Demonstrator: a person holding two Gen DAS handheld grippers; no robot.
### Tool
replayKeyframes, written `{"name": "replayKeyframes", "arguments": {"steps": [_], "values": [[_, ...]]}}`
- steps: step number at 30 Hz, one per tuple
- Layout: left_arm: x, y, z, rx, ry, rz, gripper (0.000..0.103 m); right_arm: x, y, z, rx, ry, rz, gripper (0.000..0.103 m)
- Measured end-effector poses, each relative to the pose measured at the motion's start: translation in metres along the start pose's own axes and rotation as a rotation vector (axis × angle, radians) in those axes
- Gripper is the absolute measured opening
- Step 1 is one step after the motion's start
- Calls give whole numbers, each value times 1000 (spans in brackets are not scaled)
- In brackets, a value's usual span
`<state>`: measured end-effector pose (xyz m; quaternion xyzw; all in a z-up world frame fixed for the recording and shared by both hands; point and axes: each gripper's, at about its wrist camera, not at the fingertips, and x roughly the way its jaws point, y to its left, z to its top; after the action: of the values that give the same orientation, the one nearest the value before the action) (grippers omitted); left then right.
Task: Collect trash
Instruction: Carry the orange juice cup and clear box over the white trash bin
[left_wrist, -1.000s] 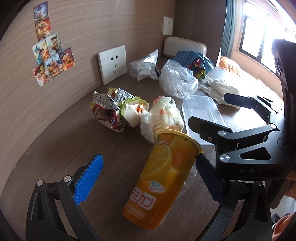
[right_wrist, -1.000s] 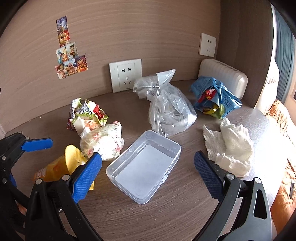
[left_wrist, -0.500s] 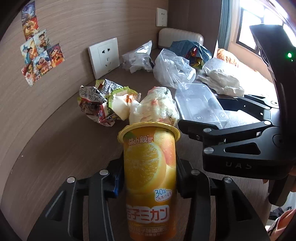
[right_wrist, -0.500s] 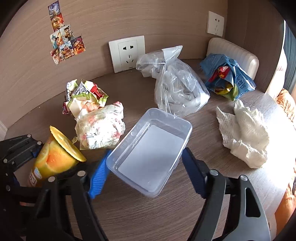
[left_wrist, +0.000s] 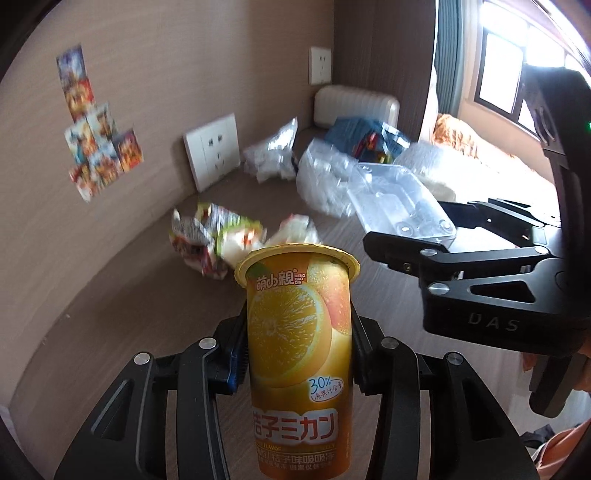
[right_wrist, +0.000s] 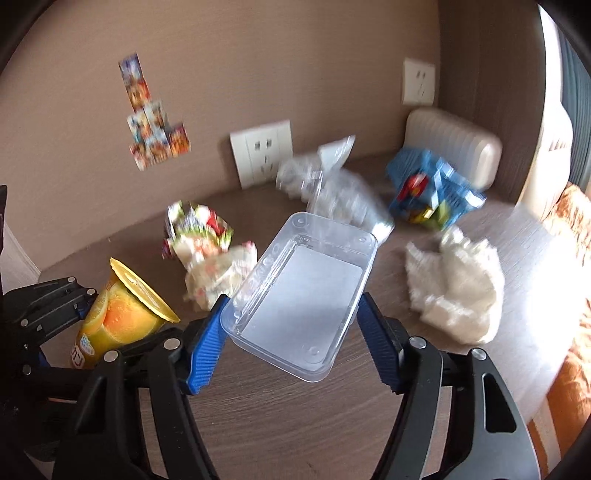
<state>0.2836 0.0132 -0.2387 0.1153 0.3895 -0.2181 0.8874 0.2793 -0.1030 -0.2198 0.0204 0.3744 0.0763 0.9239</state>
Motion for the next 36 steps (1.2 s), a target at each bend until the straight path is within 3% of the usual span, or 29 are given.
{"name": "replayKeyframes", "arguments": {"steps": [9,17,24,36], "values": [[-38,-42,38,54,-92,6,43,-83,-31,19,-11,-146,-49,70],[-55,-112,70,131,-141,-75,43,-152,-77,14,12,-233,-133,70],[-46,-196,84,229,-138,-173,43,-199,-134,-16,80,-246,-227,70],[-5,-334,69,369,-51,-330,44,-241,-233,-96,235,-185,-364,70]]}}
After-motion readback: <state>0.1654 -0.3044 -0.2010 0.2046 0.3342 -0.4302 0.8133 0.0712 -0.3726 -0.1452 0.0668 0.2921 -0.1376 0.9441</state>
